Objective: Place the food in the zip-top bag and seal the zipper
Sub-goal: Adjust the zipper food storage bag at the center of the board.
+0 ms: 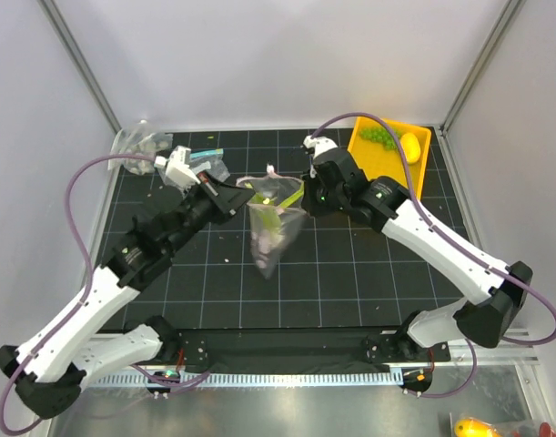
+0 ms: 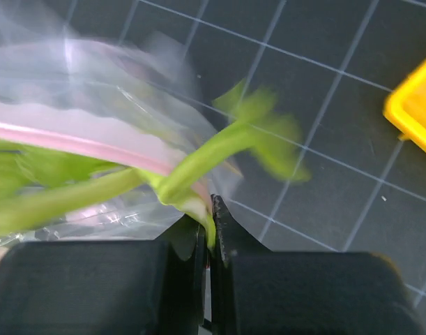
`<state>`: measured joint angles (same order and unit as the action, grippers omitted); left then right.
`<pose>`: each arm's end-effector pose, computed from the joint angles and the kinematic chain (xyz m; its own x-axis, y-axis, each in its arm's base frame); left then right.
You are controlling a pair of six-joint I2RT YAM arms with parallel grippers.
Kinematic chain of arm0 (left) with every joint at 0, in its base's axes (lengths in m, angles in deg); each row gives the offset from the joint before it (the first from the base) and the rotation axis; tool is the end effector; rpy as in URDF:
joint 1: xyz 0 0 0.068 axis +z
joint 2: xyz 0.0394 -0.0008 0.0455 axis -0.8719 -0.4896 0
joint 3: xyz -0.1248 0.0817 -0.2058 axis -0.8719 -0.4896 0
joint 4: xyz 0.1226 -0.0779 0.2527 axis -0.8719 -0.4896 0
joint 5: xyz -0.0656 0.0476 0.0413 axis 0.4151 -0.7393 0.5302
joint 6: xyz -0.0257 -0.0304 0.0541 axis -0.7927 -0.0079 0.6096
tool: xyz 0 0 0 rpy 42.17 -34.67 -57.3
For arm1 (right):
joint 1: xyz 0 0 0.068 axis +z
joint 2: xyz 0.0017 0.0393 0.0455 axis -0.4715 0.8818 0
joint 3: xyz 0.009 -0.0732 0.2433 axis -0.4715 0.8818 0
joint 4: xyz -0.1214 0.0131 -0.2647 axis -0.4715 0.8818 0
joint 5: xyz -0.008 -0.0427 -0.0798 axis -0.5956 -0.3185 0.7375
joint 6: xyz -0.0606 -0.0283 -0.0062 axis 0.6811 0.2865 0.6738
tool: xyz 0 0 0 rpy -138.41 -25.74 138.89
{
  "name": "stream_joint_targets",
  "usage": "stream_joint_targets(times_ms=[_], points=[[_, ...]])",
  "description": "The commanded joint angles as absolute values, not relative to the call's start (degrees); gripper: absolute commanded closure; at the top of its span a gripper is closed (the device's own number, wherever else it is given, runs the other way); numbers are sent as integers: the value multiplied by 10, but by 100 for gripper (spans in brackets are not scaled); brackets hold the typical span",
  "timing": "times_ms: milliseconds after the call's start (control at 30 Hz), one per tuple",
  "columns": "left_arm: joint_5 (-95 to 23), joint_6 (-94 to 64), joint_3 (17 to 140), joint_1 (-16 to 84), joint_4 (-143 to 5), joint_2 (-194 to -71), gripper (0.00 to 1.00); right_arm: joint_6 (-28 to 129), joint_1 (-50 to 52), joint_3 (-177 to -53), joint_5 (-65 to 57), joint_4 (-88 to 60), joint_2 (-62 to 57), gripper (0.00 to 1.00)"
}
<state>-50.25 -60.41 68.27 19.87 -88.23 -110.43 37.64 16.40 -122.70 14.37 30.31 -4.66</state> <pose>0.2034 -0.1680 0.3923 -0.5351 -0.6336 -0.5587 0.2217 0.5329 -0.8166 0.2504 0.2327 0.3521 -0.6367 -0.1556 -0.7552 -0.3979 0.9052 0.1490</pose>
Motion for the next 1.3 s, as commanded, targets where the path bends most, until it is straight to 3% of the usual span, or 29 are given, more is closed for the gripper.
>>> stream_joint_targets(times_ms=[0, 167, 267, 900, 1100, 1267], points=[[-527, -597, 688, 200, -857, -1122, 100, 384, 153, -1251, 123, 288, -50, 99], [-467, -600, 701, 200, -847, -1226, 100, 369, 162, -1286, 111, 290, -89, 99], [-462, -597, 700, 200, -844, -1225, 100, 374, 163, -1267, 113, 279, -109, 99], [-572, -542, 720, 201, -906, -1137, 100, 381, 162, -1208, 87, 239, -120, 99], [-619, -510, 731, 199, -926, -1142, 100, 379, 158, -1139, 74, 187, -94, 99], [-683, -450, 783, 179, -969, -1188, 100, 364, 162, -1099, -22, 107, -30, 99]])
